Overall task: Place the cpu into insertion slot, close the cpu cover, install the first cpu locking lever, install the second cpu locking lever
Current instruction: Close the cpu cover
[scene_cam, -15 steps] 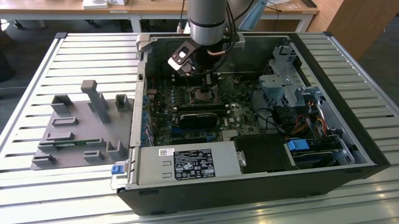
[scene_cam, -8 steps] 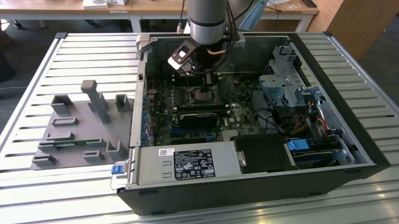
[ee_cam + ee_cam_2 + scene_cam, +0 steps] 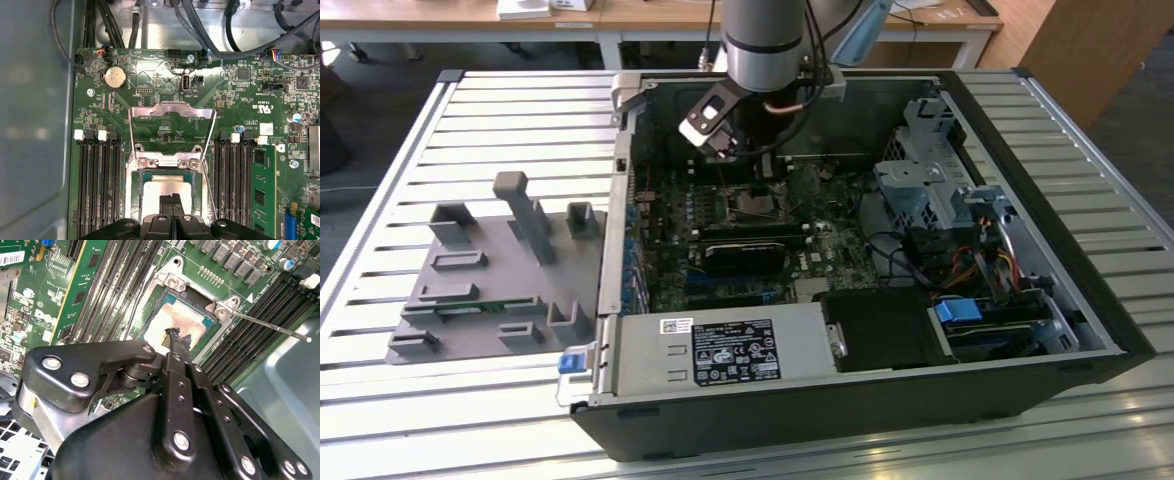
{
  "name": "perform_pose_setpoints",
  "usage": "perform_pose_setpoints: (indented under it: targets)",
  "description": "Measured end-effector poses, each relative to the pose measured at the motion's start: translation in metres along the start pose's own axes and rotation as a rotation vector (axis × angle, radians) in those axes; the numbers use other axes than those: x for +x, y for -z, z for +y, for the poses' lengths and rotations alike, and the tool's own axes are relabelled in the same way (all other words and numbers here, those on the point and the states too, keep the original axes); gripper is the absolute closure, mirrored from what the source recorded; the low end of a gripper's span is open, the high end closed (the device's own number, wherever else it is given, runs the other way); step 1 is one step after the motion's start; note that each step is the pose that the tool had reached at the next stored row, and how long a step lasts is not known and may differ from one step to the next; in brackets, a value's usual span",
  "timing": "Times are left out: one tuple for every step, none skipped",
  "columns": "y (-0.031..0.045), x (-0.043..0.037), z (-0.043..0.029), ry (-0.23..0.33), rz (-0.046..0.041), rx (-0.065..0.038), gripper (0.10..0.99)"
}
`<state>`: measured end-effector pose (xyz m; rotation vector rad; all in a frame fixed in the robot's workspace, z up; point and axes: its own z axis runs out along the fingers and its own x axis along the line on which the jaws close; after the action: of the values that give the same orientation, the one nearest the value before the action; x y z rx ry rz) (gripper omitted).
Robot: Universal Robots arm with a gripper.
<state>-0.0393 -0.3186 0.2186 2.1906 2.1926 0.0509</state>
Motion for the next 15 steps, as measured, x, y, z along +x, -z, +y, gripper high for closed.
perform_pose_setpoints:
  targets:
    - [0.0005,0.0,0.0,0.0,-0.0005,0.0,0.98]
    - [0.0006,0.0,0.0001,0.0,-0.0009,0.0,0.98]
    - [0.0009,0.0,0.0001,0.0,-0.0013,0.0,0.98]
    - [0.001,0.0,0.0001,0.0,-0.0012,0.0,0.98]
    - [0.0014,0.0,0.0001,0.0,-0.0017,0.0,0.98]
    - [0.0019,0.0,0.0001,0.0,-0.0023,0.0,0.98]
    - [0.0024,0.0,0.0001,0.0,-0.0026,0.0,0.98]
    - [0.0029,0.0,0.0001,0.0,-0.003,0.0,0.98]
    - [0.0037,0.0,0.0002,0.0,-0.0037,0.0,0.98]
    - [0.0047,0.0,0.0002,0.0,-0.0043,0.0,0.98]
    - [0.006,0.0,0.0003,0.0,-0.0048,0.0,0.98]
    - [0.0073,-0.0001,0.0004,0.0,-0.0055,0.0,0.98]
    - [0.0089,-0.0001,0.0005,0.0,-0.0066,0.0,0.98]
    - [0.0107,-0.0001,0.0006,0.0,-0.0077,0.0,0.98]
    - [0.0132,-0.0001,0.0007,0.0,-0.0088,0.0,0.98]
